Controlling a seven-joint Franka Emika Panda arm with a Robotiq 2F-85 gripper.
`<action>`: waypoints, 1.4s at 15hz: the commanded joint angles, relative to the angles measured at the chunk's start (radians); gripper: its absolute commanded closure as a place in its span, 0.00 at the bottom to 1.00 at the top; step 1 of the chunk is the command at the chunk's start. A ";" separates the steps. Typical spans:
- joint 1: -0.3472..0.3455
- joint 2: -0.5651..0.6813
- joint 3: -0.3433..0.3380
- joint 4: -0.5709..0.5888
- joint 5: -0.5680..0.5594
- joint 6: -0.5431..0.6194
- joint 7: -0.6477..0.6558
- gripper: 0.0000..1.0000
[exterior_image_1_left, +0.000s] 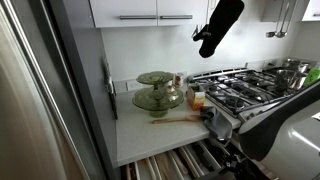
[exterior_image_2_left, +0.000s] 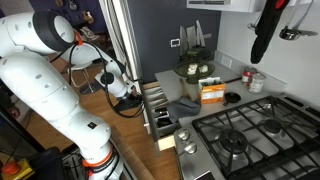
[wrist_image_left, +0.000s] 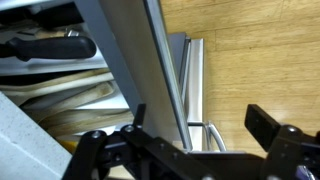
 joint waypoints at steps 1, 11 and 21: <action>-0.004 -0.077 0.009 -0.002 0.024 0.004 0.010 0.00; -0.004 -0.033 -0.022 0.045 -0.065 -0.003 0.099 0.00; -0.005 0.026 -0.119 0.151 -0.135 0.056 0.416 0.00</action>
